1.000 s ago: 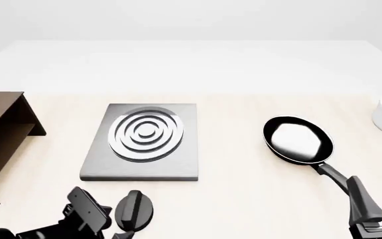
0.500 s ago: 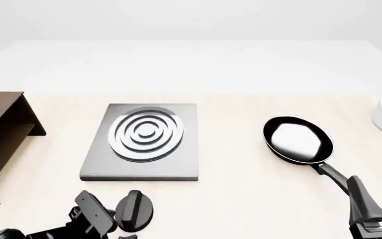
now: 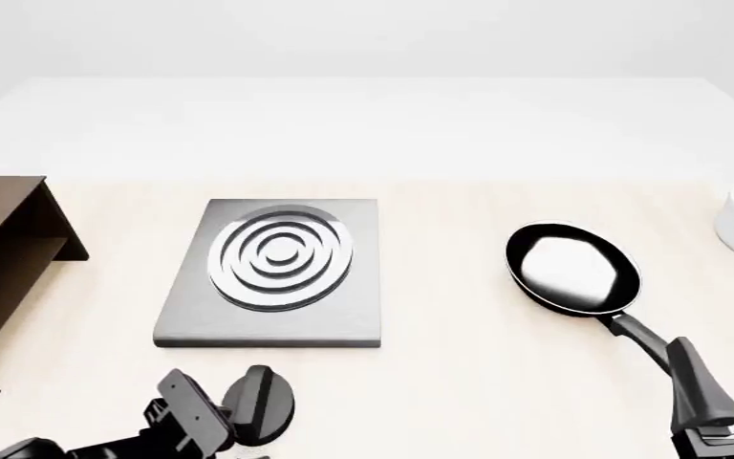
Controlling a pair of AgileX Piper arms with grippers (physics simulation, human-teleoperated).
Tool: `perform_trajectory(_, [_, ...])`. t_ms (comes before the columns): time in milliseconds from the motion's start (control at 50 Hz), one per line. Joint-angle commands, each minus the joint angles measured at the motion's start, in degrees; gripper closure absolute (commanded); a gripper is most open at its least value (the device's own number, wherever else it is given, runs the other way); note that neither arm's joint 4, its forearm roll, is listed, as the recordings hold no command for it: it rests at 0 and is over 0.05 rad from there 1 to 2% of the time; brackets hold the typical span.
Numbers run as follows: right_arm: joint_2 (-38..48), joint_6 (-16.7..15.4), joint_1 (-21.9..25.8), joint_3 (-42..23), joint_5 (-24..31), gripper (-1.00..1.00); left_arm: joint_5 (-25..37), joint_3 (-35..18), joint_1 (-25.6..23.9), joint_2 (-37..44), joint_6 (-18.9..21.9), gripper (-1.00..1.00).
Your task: Turn on the stove and put the frying pan on it.
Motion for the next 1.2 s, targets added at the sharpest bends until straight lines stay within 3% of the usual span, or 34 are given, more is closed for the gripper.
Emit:
perform_trajectory(20, [-0.1, 0.1, 0.0, 0.0, 0.1, -1.00, -1.3, -0.3, -1.0, 1.9, -0.2, -1.00])
perform_trajectory(820, [0.0, 0.5, 0.0, -0.1, -0.3, -1.00, -4.6, -3.7, -5.5, 9.2, -1.3, -1.00])
perform_trajectory(1200, [-0.2, 0.6, 0.0, 0.0, -0.3, -1.00, -2.3, -7.3, -8.6, 9.4, -1.8, -1.00])
